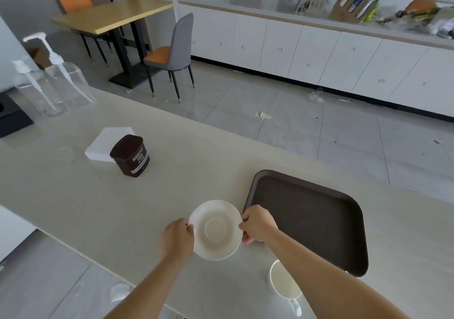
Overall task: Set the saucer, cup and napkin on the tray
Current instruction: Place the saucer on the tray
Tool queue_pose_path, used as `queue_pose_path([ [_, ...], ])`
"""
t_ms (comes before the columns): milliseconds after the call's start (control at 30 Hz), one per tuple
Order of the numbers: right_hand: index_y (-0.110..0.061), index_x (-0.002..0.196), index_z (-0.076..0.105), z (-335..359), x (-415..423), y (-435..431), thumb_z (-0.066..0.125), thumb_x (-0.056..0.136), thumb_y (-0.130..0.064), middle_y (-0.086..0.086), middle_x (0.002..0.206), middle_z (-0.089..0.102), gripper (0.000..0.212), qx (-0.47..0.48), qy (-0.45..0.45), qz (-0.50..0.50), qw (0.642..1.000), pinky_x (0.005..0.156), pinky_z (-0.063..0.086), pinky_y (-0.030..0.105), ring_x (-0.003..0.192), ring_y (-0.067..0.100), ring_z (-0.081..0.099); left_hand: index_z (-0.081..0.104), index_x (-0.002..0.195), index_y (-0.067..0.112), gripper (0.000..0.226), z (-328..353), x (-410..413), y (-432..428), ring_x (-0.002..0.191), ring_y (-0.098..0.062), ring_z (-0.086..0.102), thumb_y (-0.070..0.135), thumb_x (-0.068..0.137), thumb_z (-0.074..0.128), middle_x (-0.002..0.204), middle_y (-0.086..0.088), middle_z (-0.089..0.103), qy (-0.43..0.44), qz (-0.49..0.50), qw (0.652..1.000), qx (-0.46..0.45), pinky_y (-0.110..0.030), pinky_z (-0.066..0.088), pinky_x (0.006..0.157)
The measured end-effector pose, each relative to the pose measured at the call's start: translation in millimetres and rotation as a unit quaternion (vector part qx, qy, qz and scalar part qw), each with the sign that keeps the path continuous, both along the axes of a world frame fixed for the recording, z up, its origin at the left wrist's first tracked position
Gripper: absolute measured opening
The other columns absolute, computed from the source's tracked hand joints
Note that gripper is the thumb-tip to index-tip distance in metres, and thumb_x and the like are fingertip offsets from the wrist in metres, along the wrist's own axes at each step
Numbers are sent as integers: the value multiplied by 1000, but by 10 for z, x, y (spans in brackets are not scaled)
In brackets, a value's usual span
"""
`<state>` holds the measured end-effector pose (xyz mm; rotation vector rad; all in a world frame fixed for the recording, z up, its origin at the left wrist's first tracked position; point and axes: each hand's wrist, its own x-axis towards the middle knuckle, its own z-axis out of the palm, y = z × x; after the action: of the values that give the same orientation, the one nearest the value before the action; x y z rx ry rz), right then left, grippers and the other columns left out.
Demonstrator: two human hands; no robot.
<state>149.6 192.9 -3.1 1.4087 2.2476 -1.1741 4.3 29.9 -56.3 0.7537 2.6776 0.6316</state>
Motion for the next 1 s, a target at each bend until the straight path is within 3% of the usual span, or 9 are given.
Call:
queue_pose_path([
  [100,-2,82,67,31,132,173,54,85,-4,14,69,78,14,-5,18,-52,998,78,63,39,62,23,77,48,63,20,27,64,51,231,69,-22,51,19,89,54,69,1,57,-11,-10,1000,23,-34,38,60],
  [200,-7,88,72,62,300,349,55,87,-5,10,66,78,17,2,18,-86,996,77,63,37,60,19,76,68,90,14,14,106,135,495,85,-25,62,20,89,55,90,-3,71,-17,-32,999,40,-33,44,69],
  [267,-8,87,72,85,415,455,53,87,-4,10,66,78,19,12,14,-103,994,76,63,35,60,19,76,68,104,13,20,126,227,673,96,-27,64,21,90,55,100,-3,72,-20,-48,997,48,-33,44,73],
  [600,-14,88,70,-106,811,956,53,90,-4,7,70,78,20,28,0,-168,985,74,64,37,55,16,75,62,115,17,27,135,566,1288,105,-23,61,22,93,49,112,0,69,-37,-120,992,9,-30,43,76],
  [900,-19,89,68,-315,911,1135,57,92,-7,4,72,76,16,14,-5,-199,980,72,65,35,53,12,74,62,97,15,17,156,639,1552,88,-23,61,15,89,46,95,0,68,-21,-155,988,-21,-32,45,69],
  [1000,-18,89,68,-338,908,1155,55,91,-9,4,72,77,16,6,3,-209,978,72,64,34,53,13,74,54,83,15,10,151,643,1571,77,-22,55,13,87,46,87,-1,66,-22,-158,987,-25,-31,39,63],
])
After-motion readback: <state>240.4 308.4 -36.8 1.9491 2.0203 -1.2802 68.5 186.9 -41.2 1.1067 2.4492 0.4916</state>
